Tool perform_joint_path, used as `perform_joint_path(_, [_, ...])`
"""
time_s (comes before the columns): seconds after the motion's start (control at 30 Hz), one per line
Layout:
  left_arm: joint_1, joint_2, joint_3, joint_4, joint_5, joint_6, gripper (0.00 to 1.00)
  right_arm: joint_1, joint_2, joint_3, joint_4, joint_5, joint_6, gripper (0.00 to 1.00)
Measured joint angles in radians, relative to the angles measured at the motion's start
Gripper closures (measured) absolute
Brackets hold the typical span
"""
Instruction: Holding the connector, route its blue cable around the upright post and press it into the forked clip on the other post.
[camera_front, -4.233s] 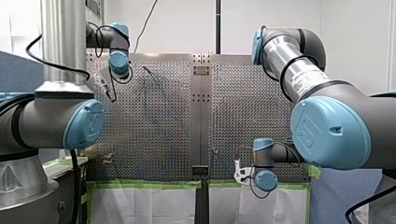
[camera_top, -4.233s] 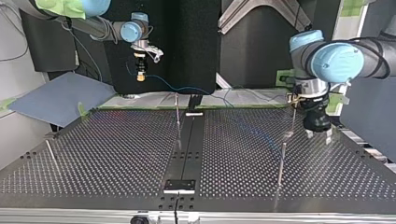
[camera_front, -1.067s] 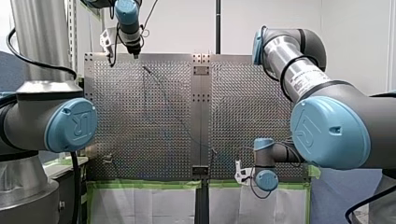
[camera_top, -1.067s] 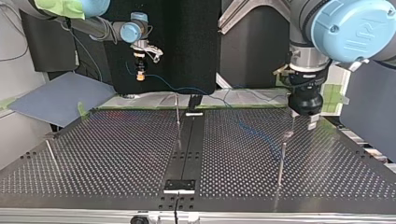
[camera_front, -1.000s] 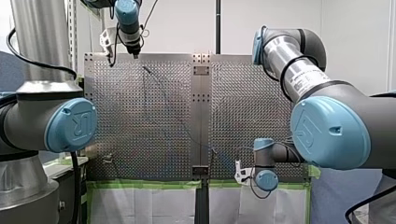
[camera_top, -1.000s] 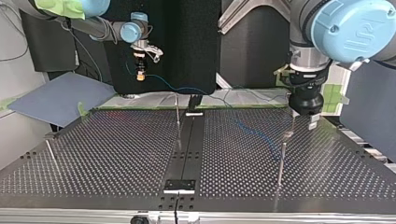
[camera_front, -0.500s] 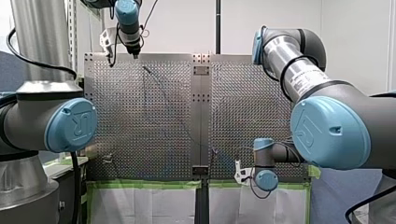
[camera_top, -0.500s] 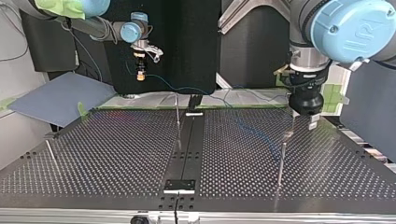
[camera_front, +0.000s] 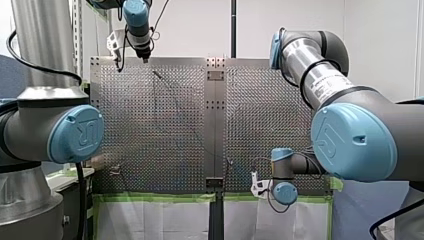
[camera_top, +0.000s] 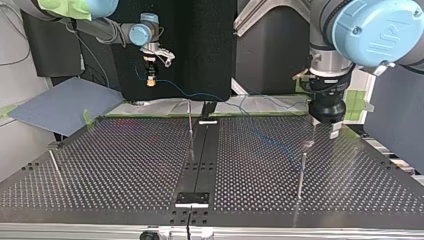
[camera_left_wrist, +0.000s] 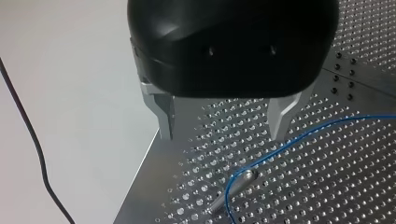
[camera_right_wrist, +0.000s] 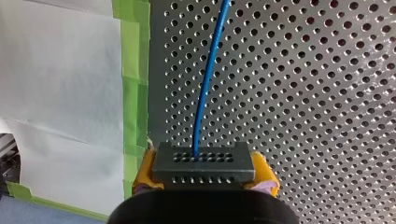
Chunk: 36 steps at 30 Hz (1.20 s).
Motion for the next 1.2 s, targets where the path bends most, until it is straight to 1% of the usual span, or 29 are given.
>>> perform_joint_path(0.17, [-0.004, 0.000, -0.009, 0.022, -0.001, 0.011, 0.02, 0.001, 0.000, 0.000, -0.001, 0.000, 0.001, 1.00])
perform_joint_path(0.43, [-0.007, 0.000, -0.056, 0.084, 0.006, 0.073, 0.02, 0.002, 0.000, 0.000, 0.000, 0.000, 0.003, 1.00])
perform_joint_path(0.63, [-0.012, 0.000, -0.083, 0.135, 0.044, 0.123, 0.02, 0.002, 0.000, 0.000, -0.003, -0.001, 0.007, 1.00])
perform_joint_path(0.77, [-0.021, -0.004, -0.096, 0.165, 0.068, 0.153, 0.02, 0.002, 0.000, 0.000, -0.007, -0.016, 0.014, 1.00])
perform_joint_path(1.0, [-0.053, -0.010, -0.133, 0.221, 0.117, 0.208, 0.02, 0.002, 0.000, 0.000, -0.007, -0.028, 0.024, 1.00])
perform_joint_path(1.07, [-0.062, -0.010, -0.148, 0.236, 0.117, 0.224, 0.02, 0.003, 0.000, 0.000, -0.004, -0.029, 0.026, 1.00])
perform_joint_path(1.2, [-0.087, -0.010, -0.183, 0.274, 0.091, 0.262, 0.02, 0.004, 0.000, 0.000, 0.001, -0.030, 0.028, 1.00])
